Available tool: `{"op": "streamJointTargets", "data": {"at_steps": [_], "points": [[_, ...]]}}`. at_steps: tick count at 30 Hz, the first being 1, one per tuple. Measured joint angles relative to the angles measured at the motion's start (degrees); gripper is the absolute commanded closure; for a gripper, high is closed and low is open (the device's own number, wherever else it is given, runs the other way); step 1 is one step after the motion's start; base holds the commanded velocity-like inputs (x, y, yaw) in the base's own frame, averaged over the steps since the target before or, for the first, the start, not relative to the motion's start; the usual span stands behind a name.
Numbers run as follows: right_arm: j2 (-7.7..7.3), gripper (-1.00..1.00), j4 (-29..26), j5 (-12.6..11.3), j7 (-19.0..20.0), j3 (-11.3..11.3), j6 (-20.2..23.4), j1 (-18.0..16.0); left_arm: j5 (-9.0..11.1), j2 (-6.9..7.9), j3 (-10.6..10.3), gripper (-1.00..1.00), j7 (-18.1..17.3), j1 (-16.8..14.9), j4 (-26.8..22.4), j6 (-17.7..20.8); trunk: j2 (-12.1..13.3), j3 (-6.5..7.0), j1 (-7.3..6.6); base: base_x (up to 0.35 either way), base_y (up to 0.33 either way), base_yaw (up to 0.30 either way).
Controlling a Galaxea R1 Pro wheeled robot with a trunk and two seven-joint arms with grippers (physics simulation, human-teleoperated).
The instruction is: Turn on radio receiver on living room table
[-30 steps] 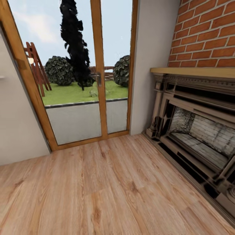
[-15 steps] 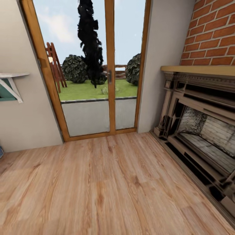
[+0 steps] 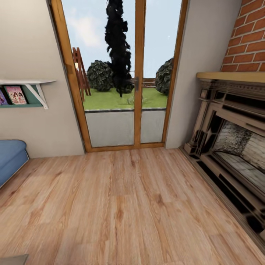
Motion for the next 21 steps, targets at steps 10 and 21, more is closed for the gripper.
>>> {"op": "streamJointTargets", "data": {"at_steps": [10, 21], "points": [[0.00, -1.00, 0.0, 0.0, -0.1, 0.0, 0.0, 0.0, 0.0, 0.00, 0.0, -1.00, 0.0, 0.0, 0.0, 0.0, 0.0, -0.50, 0.00, -0.002, -0.001, 0.239], [0.00, -1.00, 0.0, 0.0, -0.1, 0.0, 0.0, 0.0, 0.0, 0.00, 0.0, -1.00, 0.0, 0.0, 0.0, 0.0, 0.0, -1.05, 0.00, 0.000, 0.000, 0.239]]}}
